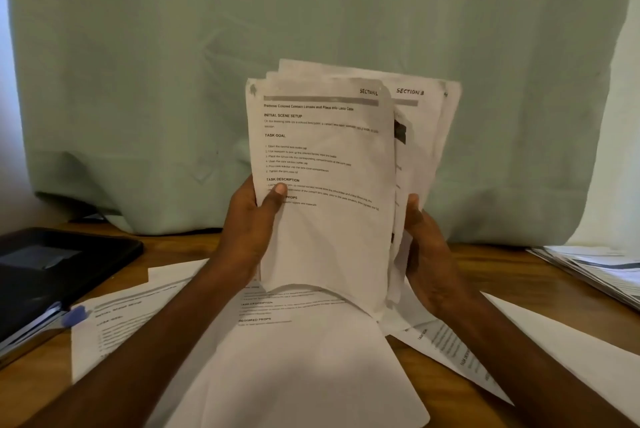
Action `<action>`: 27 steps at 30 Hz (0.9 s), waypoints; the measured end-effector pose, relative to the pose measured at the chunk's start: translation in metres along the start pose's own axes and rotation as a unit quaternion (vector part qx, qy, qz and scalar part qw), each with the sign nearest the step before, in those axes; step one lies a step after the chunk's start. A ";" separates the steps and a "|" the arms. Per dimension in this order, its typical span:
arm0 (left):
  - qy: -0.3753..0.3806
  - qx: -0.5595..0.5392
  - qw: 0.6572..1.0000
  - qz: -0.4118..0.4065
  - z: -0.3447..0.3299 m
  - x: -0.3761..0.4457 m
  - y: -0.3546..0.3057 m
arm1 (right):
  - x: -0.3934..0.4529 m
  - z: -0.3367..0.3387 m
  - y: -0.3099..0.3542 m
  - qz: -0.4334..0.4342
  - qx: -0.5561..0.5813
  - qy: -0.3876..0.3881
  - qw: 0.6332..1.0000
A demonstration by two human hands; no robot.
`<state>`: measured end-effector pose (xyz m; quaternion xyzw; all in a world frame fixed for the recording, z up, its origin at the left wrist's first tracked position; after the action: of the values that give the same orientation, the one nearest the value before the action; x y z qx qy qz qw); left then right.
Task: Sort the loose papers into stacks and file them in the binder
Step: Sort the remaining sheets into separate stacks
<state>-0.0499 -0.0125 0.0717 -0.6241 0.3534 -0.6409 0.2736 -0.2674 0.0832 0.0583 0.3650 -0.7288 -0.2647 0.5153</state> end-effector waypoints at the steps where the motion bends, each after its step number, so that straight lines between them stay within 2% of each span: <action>1: -0.018 0.012 1.000 -0.012 0.001 0.000 -0.003 | -0.004 -0.002 0.001 -0.007 0.048 0.024 0.999; 3: -0.065 0.050 0.996 -0.030 0.005 0.000 -0.004 | 0.000 -0.008 0.001 -0.036 0.055 0.020 0.998; 7: -0.132 0.122 0.984 0.003 0.009 -0.004 0.007 | 0.005 -0.014 0.000 -0.013 -0.140 0.035 0.989; 10: -0.106 0.166 0.980 0.000 0.004 -0.009 0.018 | -0.005 -0.016 -0.013 0.004 -0.233 0.086 0.969; 12: -0.067 0.182 0.981 -0.018 -0.004 -0.013 0.025 | -0.008 -0.014 -0.016 -0.004 -0.260 0.067 0.963; 16: -0.088 0.141 0.985 -0.037 -0.005 -0.017 0.025 | -0.006 -0.010 -0.026 -0.032 -0.252 0.074 0.964; 19: -0.095 0.118 0.986 -0.064 -0.005 -0.015 0.011 | -0.008 -0.015 -0.021 0.000 -0.262 0.058 0.963; 22: -0.028 0.104 0.992 -0.066 -0.015 -0.016 0.019 | -0.005 0.005 -0.028 -0.001 -0.238 -0.041 0.970; 25: 0.057 0.118 0.991 -0.015 -0.020 -0.021 0.047 | -0.007 0.021 -0.043 -0.066 -0.220 -0.067 0.971; 27: 0.059 0.108 0.992 0.015 -0.017 -0.021 0.053 | -0.006 0.029 -0.047 -0.075 -0.205 -0.078 0.973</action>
<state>-0.0697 -0.0257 0.0175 -0.5462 0.3068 -0.7070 0.3280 -0.2817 0.0607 0.0098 0.2840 -0.6675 -0.4740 0.4991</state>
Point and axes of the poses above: each hand's wrist, its own x-axis towards the middle knuckle, its own z-axis out of the back of the hand, y = z × x, the point moved 6 cm from there along x, towards the middle knuckle, and after that the axes turned 11 degrees about x, right-handed, at the moved point
